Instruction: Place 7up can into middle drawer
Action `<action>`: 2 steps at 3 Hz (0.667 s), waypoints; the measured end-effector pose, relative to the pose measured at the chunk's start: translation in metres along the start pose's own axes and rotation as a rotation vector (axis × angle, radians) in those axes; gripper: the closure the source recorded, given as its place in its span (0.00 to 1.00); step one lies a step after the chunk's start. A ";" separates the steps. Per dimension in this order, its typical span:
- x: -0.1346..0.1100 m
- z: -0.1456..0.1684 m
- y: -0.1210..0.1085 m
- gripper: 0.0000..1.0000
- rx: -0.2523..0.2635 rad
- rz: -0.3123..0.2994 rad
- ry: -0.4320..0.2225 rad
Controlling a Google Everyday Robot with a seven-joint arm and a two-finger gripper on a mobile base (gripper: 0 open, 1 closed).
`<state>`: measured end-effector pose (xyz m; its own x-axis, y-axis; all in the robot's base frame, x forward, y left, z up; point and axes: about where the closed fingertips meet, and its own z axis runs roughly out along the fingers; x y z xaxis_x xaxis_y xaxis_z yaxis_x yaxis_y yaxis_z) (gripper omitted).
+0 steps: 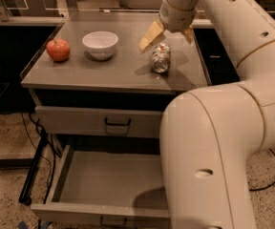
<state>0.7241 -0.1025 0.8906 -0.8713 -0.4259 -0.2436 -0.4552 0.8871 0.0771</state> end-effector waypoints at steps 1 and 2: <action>-0.010 0.009 -0.006 0.00 0.001 0.033 -0.004; -0.017 0.024 -0.010 0.00 0.000 0.052 0.005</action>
Offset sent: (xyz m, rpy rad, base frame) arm 0.0414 -0.0144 -0.0121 -0.0321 0.1349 -0.0618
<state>0.7479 -0.1001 0.8707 -0.8948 -0.3802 -0.2340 -0.4092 0.9081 0.0893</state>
